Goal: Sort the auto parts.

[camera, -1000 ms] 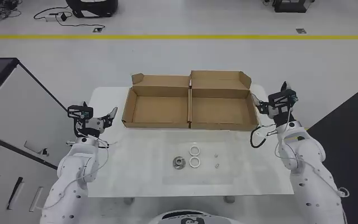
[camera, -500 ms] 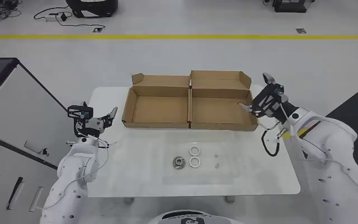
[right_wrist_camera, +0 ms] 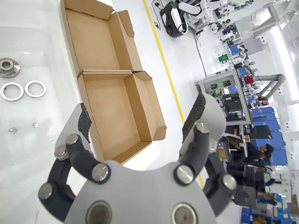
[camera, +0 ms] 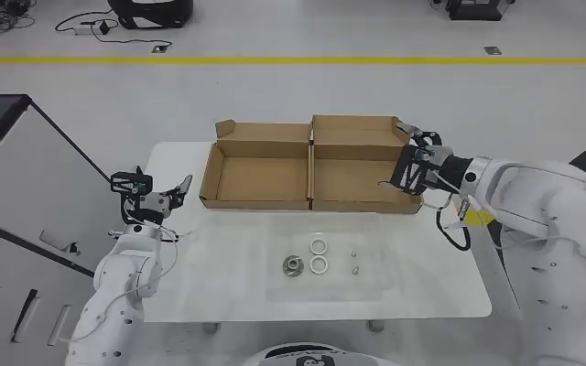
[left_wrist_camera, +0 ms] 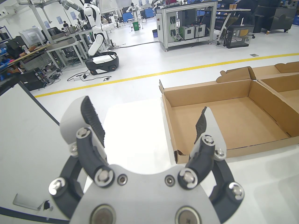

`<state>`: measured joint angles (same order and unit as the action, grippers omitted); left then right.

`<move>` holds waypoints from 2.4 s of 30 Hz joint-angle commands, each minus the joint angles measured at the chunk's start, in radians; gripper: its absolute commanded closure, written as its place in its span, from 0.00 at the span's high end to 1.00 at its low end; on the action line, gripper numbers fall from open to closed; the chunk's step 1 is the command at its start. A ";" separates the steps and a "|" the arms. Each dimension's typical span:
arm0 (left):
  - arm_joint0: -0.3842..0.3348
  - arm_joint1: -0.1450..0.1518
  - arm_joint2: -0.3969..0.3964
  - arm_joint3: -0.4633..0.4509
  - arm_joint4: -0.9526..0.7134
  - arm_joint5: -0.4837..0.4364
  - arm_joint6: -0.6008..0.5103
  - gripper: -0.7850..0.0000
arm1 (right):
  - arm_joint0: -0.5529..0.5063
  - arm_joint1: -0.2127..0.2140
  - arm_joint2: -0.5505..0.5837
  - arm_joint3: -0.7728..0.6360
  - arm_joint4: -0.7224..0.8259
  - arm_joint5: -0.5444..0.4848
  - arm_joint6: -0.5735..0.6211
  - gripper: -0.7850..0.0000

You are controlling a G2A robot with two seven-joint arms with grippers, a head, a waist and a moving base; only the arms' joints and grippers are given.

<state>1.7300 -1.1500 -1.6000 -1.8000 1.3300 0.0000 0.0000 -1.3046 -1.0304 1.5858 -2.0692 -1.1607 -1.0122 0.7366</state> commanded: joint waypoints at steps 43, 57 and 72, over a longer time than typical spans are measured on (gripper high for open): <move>0.000 0.000 0.000 0.000 0.000 0.000 0.000 1.00 | 0.787 0.438 -1.075 0.086 1.001 0.476 0.548 1.00; 0.000 0.000 0.000 0.000 0.000 0.000 0.000 1.00 | 0.959 0.403 -1.337 0.121 1.024 0.473 0.544 1.00; 0.000 0.000 0.000 0.000 0.000 0.000 0.000 1.00 | 0.952 0.367 -1.416 0.132 0.966 0.455 0.527 1.00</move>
<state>1.7300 -1.1500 -1.6000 -1.8000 1.3300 0.0000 0.0000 -0.3505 -0.6616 0.1701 -1.9328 -0.1912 -0.5535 1.2668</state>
